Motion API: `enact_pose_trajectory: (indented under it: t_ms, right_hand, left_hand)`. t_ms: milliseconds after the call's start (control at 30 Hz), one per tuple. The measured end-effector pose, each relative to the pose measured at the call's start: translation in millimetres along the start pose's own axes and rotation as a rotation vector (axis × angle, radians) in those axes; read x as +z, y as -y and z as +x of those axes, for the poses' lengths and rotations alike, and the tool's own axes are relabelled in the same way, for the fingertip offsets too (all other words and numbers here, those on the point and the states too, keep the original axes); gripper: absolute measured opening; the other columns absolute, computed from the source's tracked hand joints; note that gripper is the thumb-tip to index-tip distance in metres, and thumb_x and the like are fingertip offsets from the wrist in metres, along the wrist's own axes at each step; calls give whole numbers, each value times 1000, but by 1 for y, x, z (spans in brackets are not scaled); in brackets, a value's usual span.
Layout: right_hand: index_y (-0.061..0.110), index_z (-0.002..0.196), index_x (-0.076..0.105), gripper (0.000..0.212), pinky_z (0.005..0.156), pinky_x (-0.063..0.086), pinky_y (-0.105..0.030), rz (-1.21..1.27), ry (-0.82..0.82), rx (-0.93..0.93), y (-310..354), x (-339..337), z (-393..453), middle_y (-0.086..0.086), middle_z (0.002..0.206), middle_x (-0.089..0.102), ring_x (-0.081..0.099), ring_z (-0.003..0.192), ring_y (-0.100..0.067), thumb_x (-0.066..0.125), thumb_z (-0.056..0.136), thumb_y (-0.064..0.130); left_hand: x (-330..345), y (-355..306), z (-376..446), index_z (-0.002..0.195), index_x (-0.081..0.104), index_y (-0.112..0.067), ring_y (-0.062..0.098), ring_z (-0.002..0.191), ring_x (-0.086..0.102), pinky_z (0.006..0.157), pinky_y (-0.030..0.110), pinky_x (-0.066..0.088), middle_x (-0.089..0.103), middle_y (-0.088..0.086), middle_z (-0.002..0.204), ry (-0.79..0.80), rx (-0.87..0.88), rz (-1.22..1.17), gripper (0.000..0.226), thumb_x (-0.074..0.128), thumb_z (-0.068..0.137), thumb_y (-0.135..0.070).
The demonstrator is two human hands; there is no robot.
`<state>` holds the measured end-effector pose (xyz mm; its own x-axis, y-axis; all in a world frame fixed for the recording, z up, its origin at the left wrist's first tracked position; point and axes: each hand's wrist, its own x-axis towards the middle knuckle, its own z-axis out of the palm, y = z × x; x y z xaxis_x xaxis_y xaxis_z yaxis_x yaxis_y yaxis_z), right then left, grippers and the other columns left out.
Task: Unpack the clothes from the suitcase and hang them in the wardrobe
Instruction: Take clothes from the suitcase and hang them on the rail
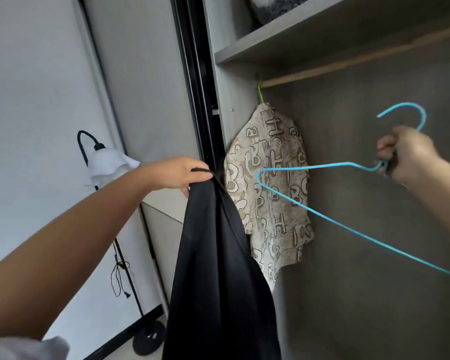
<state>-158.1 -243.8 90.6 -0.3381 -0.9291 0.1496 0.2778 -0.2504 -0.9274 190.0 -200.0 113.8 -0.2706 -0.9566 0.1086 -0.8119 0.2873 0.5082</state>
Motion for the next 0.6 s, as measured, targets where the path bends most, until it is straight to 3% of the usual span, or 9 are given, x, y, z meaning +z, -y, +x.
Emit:
enact_pose_trajectory:
  t_ms: [100,167,300,367,467,533,600]
  right_hand:
    - [13,49,35,58,45,25,-19,-29,149,-36,-2,38,-13,4,24,25,29,19,-10,21,99,38]
    - [15,34,37,73,41,20,-15,0,257,-67,-1,62,-24,4,25,20,27,21,-12,18,99,41]
    - [14,26,34,81,39,18,-9,-2,361,-162,5,90,-40,4,27,20,28,26,-13,16,99,43]
    - [15,26,34,81,37,20,-9,6,395,-150,6,96,-43,4,27,20,29,27,-13,15,99,43]
    - [16,28,34,78,35,22,-9,33,430,-124,5,103,-48,4,27,22,28,25,-13,17,100,40]
    - [15,35,33,70,35,20,-9,39,419,-119,3,113,-55,4,28,22,28,26,-13,18,100,38]
    - [13,44,31,62,36,19,-12,16,403,-122,-4,126,-65,4,29,22,28,26,-13,20,99,39]
  left_hand:
    - [-5,2,-6,76,53,-31,30,76,65,59,13,50,55,-11,78,12,-11,148,25,43,97,-22]
    - [-8,1,-10,75,50,-33,33,75,64,57,9,45,52,-11,76,3,-6,249,25,42,97,-24]
    - [-19,6,-22,70,48,-22,2,54,54,54,8,45,46,0,70,-56,11,303,29,41,97,-17]
    - [-25,9,-30,66,46,-23,-6,55,53,56,7,43,46,-3,68,-119,27,304,33,41,97,-13]
    - [-29,12,-40,63,43,-25,-6,56,53,57,5,40,46,-7,63,-224,57,353,36,41,96,-11]
    - [-26,11,-42,61,41,-26,-10,57,50,57,9,37,44,-10,60,-283,83,438,37,43,96,-14]
    - [-21,9,-39,66,46,-20,-3,62,48,61,16,31,45,-8,62,-297,146,510,31,42,96,-25]
